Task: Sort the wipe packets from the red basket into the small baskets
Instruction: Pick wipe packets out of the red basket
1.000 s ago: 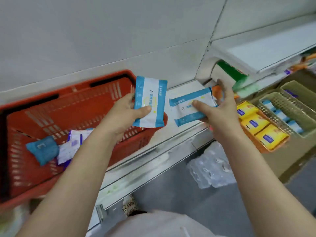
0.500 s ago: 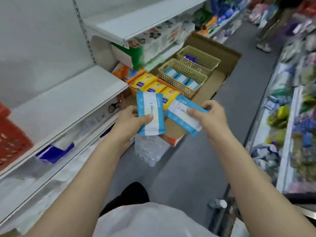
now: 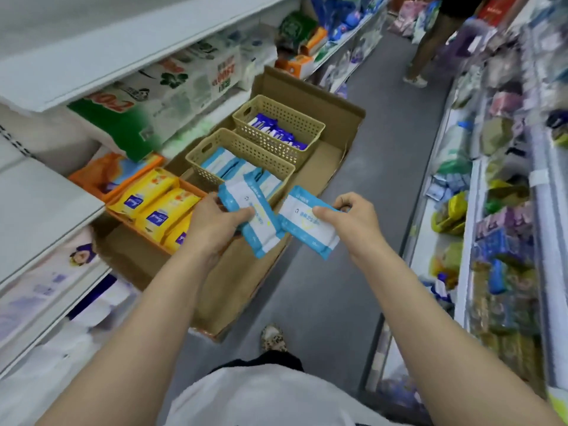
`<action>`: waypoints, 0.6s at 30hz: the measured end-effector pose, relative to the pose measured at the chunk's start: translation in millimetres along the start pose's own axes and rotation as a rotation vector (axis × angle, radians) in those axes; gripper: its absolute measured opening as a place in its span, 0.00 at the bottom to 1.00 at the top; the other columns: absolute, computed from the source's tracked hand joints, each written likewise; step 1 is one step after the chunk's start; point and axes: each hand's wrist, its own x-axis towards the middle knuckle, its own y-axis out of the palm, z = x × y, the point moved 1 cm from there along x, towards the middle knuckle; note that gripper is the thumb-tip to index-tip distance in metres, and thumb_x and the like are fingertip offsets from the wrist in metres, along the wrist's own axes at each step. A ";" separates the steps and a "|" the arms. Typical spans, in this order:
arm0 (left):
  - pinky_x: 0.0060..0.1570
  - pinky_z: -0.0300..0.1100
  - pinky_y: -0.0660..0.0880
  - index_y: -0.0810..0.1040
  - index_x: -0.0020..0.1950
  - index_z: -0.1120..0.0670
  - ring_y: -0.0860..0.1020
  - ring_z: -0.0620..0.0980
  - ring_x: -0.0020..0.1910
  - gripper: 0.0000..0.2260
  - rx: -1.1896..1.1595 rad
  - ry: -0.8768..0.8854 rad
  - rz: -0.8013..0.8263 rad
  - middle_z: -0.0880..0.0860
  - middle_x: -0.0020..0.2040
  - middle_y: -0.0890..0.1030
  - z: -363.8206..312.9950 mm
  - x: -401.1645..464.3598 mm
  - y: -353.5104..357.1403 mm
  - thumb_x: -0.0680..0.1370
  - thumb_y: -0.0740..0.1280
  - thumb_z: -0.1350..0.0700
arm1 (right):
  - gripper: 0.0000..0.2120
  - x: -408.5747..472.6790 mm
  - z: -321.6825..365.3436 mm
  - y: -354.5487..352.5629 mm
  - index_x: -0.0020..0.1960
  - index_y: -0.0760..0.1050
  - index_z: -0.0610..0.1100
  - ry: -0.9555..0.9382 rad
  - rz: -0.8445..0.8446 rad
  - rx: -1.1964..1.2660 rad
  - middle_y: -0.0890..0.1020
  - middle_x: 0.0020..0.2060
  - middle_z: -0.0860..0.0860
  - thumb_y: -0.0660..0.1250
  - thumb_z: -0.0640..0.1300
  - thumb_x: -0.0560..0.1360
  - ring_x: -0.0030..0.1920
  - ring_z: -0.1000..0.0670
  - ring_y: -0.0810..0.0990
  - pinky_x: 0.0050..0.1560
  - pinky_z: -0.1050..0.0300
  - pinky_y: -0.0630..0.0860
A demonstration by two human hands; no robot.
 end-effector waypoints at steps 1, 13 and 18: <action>0.28 0.39 0.79 0.73 0.60 0.59 0.83 0.49 0.38 0.20 0.002 -0.010 -0.013 0.57 0.51 0.83 -5.7 11.7 11.5 0.71 0.74 0.66 | 0.17 21.3 6.0 -4.5 0.38 0.69 0.48 0.008 0.012 -0.028 0.72 0.33 0.53 0.78 0.40 0.68 0.36 0.51 0.75 0.38 0.55 0.71; 0.36 0.44 0.81 0.75 0.54 0.53 0.83 0.51 0.46 0.11 -0.082 -0.103 -0.293 0.54 0.51 0.82 -43.7 154.6 43.9 0.75 0.73 0.58 | 0.12 228.0 65.8 28.6 0.52 0.79 0.43 0.015 0.263 -0.102 0.84 0.46 0.47 0.76 0.39 0.71 0.42 0.51 0.84 0.47 0.57 0.82; 0.27 0.36 0.78 0.72 0.55 0.58 0.81 0.49 0.42 0.13 -0.230 -0.238 -0.526 0.53 0.48 0.80 -28.7 187.4 21.6 0.75 0.72 0.63 | 0.10 312.9 69.1 102.9 0.45 0.81 0.50 -0.034 0.495 -0.302 0.85 0.47 0.46 0.79 0.41 0.68 0.48 0.45 0.85 0.54 0.43 0.81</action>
